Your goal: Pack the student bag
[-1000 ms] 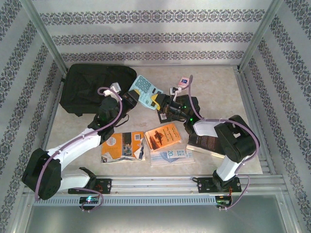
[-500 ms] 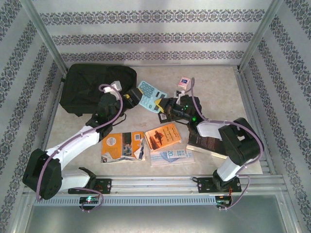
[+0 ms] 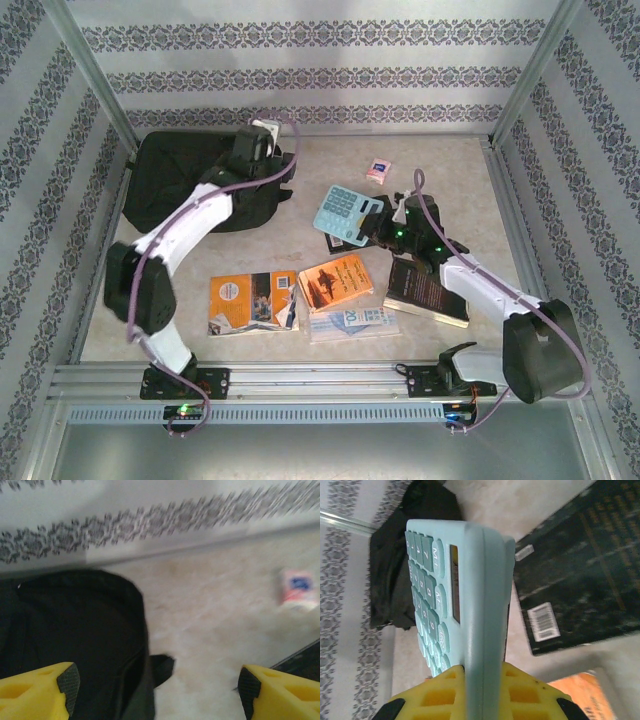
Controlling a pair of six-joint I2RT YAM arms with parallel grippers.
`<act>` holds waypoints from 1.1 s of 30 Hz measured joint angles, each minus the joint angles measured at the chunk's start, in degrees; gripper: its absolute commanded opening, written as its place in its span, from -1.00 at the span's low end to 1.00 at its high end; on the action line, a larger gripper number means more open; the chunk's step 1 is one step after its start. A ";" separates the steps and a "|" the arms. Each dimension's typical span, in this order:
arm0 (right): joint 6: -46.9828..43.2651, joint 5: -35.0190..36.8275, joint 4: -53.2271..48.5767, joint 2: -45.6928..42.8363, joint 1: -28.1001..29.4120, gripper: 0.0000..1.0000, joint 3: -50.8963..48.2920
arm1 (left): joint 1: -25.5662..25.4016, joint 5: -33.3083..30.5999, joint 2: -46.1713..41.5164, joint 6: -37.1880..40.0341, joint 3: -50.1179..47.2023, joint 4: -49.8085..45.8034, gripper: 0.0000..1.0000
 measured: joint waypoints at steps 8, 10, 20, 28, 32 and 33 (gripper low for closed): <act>-2.40 -0.02 -3.76 0.00 -2.29 -0.98 -0.02 | 3.54 1.38 10.56 3.65 5.73 -8.79 0.56; -2.75 -0.24 -3.87 0.02 -2.69 -0.98 -0.02 | 4.24 2.34 10.97 3.65 6.10 -9.40 0.52; -2.99 -1.29 -3.85 0.37 -3.41 -0.98 -0.02 | 6.93 4.63 10.99 3.17 6.19 -9.88 0.17; -2.93 -2.14 -3.63 0.37 -3.41 -0.98 -0.09 | 8.94 6.64 12.26 3.13 5.55 -9.64 -0.49; -2.86 -2.14 -3.58 0.35 -3.41 -0.98 -0.09 | 9.11 8.66 13.20 2.73 5.55 -9.51 -1.00; -2.73 -2.14 -3.54 0.35 -3.41 -0.98 -0.09 | 9.11 9.18 13.20 2.75 5.55 -9.51 -1.00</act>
